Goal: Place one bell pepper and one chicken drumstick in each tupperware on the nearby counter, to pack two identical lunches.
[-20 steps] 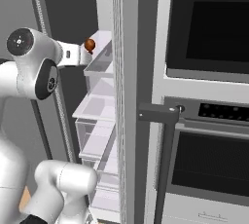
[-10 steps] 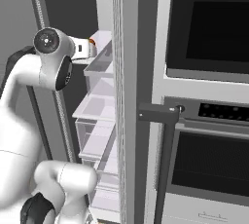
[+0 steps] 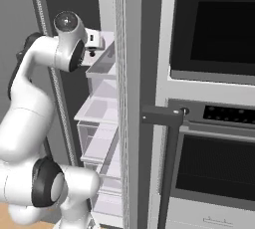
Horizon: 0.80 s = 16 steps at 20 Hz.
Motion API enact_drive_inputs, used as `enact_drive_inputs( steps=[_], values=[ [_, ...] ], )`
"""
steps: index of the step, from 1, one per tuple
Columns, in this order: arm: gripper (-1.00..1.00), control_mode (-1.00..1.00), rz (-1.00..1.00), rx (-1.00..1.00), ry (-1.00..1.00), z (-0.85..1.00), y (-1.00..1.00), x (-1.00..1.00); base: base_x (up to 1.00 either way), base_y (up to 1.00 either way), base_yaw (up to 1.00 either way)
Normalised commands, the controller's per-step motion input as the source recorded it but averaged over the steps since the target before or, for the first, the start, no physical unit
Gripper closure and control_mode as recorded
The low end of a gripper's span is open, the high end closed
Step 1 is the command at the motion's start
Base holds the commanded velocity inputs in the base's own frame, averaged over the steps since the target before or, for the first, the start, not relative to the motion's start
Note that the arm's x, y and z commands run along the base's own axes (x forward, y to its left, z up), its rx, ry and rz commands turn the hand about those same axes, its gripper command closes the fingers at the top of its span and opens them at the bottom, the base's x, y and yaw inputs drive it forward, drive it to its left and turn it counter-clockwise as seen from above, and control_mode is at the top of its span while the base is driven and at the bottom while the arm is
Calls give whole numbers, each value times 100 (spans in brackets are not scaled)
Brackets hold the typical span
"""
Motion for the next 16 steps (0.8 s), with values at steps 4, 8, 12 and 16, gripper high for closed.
enact_drive_inputs(
  steps=[4, 8, 12, 16],
  values=[
    [-100, -100, 2, 0, -9, -25, 0, 29, 0, 0, 0],
    [-100, -100, 1, 0, 5, -34, 0, 62, 0, 0, 0],
    [-100, -100, 2, 0, 10, -21, 0, 64, 0, 0, 0],
    [-100, -100, 3, 0, 4, -30, 0, 63, 0, 0, 0]
  ],
)
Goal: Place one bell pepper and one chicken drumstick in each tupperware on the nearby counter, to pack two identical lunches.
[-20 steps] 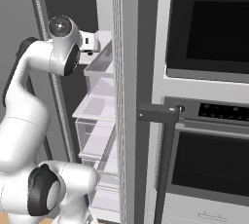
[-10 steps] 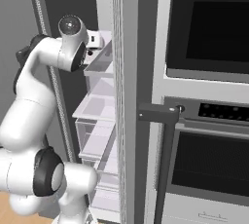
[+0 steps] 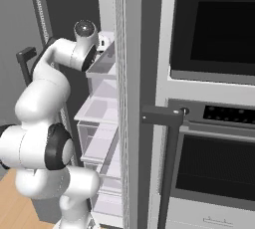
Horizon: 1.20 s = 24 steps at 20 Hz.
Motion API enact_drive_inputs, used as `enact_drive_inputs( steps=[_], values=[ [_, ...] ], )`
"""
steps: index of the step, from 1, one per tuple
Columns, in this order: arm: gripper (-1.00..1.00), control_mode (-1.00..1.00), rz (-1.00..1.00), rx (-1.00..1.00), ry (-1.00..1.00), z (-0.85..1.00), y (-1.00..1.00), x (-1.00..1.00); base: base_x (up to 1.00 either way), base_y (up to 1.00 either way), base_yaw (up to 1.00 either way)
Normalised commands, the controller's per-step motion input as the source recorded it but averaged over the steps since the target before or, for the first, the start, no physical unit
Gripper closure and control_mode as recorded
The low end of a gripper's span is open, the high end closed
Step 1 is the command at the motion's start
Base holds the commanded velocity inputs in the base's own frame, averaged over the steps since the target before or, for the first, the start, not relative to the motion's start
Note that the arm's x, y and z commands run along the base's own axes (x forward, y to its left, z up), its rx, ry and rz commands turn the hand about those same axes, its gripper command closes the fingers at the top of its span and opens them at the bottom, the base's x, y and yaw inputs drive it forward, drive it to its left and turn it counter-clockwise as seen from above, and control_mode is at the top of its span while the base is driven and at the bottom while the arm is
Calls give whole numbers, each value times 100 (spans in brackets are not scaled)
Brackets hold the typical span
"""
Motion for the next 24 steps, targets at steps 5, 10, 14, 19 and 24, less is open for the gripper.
enact_drive_inputs(
  steps=[5, 10, 14, 19, 24],
  values=[
    [-100, -100, 3, 0, 0, -23, 1, 60, 0, 0, 0],
    [-100, -100, 4, 0, 0, -14, 7, 58, 0, 0, 0],
    [-100, -100, 4, 0, 0, -27, 8, 60, 0, 0, 0],
    [-100, -100, 2, -1, 0, -24, 5, 59, 0, 0, 0],
    [100, -100, 3, -6, 0, -61, 30, 24, 0, 0, 0]
  ],
)
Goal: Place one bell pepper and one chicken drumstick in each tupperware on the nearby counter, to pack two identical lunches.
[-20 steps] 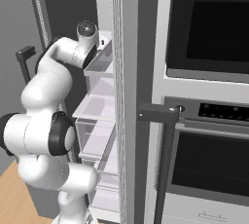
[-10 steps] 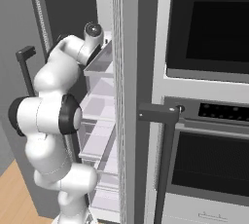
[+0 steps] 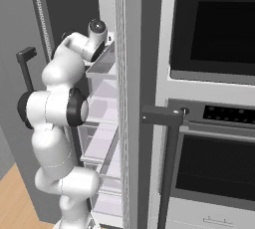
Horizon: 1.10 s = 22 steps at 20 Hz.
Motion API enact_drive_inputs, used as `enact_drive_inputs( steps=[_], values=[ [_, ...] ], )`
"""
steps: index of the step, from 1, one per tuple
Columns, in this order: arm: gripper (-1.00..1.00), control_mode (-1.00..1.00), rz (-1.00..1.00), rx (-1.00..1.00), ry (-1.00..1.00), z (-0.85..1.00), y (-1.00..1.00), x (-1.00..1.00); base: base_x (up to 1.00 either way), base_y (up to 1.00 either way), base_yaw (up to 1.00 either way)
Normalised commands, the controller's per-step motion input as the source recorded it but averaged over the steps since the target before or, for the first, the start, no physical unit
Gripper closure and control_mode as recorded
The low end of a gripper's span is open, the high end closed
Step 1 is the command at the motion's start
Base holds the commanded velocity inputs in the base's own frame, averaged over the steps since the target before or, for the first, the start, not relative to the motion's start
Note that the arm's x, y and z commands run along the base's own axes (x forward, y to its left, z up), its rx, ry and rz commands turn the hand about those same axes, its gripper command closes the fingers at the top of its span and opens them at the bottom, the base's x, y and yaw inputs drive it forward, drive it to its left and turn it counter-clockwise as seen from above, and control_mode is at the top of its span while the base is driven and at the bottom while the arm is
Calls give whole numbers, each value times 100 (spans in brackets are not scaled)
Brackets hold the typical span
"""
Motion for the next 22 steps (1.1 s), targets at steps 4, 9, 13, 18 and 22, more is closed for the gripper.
enact_drive_inputs(
  steps=[4, 9, 13, 18, 22],
  values=[
    [100, -100, 2, -6, 0, -65, 32, 20, 0, 0, 0],
    [100, -100, 4, -1, -2, -57, 6, 5, 0, 0, 0],
    [100, -100, 1, 0, -9, -41, -1, -34, 0, 0, 0],
    [100, -100, 0, 0, -16, -18, 0, -79, 0, 0, 0],
    [100, -100, 0, 0, -4, 0, 0, -97, 0, 0, 0]
  ],
)
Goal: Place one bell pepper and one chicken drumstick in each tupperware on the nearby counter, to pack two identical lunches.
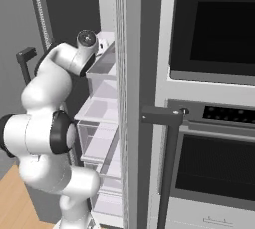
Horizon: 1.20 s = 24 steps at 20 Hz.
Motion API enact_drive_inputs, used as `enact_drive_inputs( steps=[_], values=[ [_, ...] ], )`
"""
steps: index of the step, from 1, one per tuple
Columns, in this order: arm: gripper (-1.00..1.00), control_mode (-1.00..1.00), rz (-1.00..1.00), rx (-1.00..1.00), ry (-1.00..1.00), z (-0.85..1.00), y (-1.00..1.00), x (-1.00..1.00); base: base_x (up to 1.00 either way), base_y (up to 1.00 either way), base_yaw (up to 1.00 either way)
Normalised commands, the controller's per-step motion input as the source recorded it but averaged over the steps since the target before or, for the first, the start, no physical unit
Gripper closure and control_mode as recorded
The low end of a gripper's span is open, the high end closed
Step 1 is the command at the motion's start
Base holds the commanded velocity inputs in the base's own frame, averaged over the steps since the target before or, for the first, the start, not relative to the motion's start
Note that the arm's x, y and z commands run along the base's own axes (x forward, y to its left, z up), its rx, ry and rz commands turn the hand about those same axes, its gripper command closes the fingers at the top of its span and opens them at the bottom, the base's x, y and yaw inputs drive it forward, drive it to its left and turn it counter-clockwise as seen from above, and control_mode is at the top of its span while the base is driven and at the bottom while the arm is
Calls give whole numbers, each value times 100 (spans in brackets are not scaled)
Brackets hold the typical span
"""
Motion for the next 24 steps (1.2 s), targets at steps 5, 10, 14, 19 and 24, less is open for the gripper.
enact_drive_inputs(
  steps=[5, 10, 14, 19, 24],
  values=[
    [100, -100, 0, 0, 1, 44, 0, -98, 0, 0, 0],
    [100, -100, 0, 0, 7, 59, -5, -100, 0, 0, 0],
    [100, -100, -4, 0, 11, 55, -7, -100, 0, 0, 0],
    [100, -100, -22, 0, 3, 21, -2, -100, 0, 0, 0],
    [100, -100, -50, 0, 0, 0, -23, -100, 0, 0, 0]
  ],
)
